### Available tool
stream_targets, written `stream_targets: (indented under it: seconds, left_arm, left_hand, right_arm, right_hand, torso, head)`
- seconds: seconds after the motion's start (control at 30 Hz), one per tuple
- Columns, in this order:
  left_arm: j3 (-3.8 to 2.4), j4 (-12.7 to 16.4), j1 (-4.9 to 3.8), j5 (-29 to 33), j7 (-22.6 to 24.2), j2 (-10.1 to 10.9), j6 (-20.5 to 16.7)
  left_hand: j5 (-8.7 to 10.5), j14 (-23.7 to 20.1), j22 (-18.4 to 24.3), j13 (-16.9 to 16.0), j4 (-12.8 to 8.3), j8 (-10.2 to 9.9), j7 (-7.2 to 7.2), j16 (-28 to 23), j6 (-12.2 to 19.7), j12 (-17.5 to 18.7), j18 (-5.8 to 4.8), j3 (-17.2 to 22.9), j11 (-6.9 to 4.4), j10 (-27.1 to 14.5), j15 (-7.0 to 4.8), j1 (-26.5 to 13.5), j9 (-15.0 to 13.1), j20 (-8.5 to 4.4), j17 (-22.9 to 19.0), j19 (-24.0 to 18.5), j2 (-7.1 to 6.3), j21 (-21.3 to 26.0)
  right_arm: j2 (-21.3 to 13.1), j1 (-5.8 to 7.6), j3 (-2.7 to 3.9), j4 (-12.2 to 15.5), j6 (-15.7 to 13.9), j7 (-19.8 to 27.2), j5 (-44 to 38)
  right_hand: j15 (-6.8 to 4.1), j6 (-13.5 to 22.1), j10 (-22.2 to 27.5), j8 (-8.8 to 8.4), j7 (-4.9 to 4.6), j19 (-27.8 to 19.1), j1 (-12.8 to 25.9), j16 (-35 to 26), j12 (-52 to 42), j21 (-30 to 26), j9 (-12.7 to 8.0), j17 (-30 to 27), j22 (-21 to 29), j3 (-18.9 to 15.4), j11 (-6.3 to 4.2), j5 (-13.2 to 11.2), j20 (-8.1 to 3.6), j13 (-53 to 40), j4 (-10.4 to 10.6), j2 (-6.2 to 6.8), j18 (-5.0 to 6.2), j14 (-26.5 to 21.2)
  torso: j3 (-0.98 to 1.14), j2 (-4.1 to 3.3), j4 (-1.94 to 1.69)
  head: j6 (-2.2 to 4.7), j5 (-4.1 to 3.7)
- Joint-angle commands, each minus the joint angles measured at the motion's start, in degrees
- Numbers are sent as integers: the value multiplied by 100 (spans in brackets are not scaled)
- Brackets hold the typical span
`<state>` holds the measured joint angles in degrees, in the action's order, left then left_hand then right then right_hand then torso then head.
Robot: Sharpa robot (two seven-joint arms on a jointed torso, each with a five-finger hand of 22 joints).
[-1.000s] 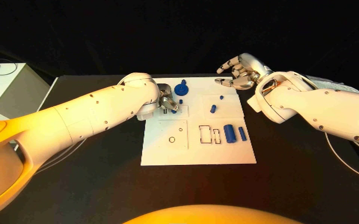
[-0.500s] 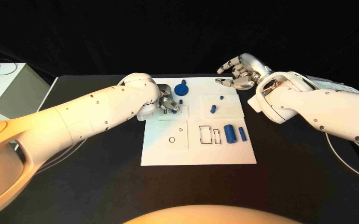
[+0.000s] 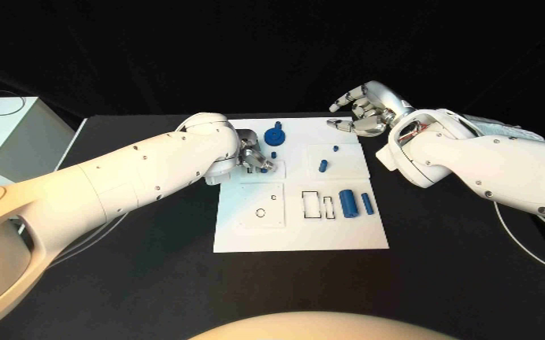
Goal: Assemble the parts on the task board
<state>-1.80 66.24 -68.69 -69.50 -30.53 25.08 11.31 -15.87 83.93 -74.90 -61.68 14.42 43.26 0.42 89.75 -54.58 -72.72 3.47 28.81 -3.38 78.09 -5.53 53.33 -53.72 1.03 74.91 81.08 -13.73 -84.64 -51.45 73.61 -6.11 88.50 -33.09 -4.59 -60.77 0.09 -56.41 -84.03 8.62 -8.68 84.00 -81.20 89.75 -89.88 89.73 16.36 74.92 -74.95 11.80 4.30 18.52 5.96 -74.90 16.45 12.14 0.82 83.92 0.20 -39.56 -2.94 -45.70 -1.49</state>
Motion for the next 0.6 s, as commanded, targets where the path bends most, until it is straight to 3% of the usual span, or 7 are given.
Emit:
stream_targets:
  seconds: [0.03, 0.13, 0.37, 0.47, 0.6]
  left_arm:
    - [8, 79, 29, 27, 47, 29, 71]
    - [1, 148, 28, 5, 49, 92, 43]
    - [-27, 275, 25, -37, 49, 199, -10]
    - [-82, 343, 25, -33, 52, 239, -41]
    - [-234, 457, 25, 7, 57, 302, -92]
  left_hand:
    - [144, 607, -229, -12, 131, -41, 18, 25, -18, -28, -49, -171, 31, -16, -38, 100, -17, -32, 1509, 17, 2, 26]
    - [264, 607, -235, -14, 218, -63, 17, 25, -27, -30, -49, -315, 30, -17, -38, 132, -32, -31, 1509, 20, 13, 26]
    - [285, 607, -230, -12, 227, -69, 17, 25, -29, -28, -48, -345, 31, -18, -38, 131, -35, -31, 1509, 17, 28, 29]
    - [298, 607, -229, -9, 232, -73, 18, 25, -30, -26, -48, -369, 31, -19, -38, 123, -38, -31, 1509, 16, 38, 30]
    - [312, 607, -172, 45, 233, -88, 22, 25, -18, 8, -35, -414, 34, -48, -37, 110, -41, -30, 1509, -23, 52, 56]
  right_arm:
    - [-3, 1, 3, 3, 0, 50, -59]
    - [-5, 0, 3, -1, -2, 51, -59]
    - [-6, 0, 3, -11, -7, 56, -59]
    - [-7, 0, 3, -13, -11, 60, -59]
    - [-8, -1, 3, -20, -16, 65, -59]
  right_hand:
    - [-24, 34, -580, 6, -9, 599, 62, 25, 7, 25, 7, 1508, -1503, 33, -25, 29, -23, -1495, 9, 14, -81, 608]
    - [-23, 42, -576, 5, -11, 593, 75, 25, 13, 14, 7, 1508, -1494, 30, -24, 27, -23, -1491, 12, 18, -78, 608]
    - [-23, 42, -576, 5, -11, 593, 75, 25, 13, 14, 7, 1508, -1494, 30, -24, 27, -23, -1491, 12, 18, -78, 608]
    - [-23, 48, -573, 4, -12, 591, 88, 25, 15, 9, 8, 1508, -1490, 28, -23, 27, -23, -1489, 15, 20, -77, 608]
    - [-23, 48, -573, 4, -12, 591, 88, 25, 15, 9, 8, 1508, -1490, 28, -23, 27, -23, -1489, 15, 20, -77, 608]
  torso:
    - [0, 7, -4]
    - [3, 7, -4]
    - [2, 0, -1]
    - [1, -4, 1]
    - [-2, -8, 5]
  head:
    - [9, 0]
    - [24, 4]
    - [54, 22]
    - [66, 20]
    - [91, 16]
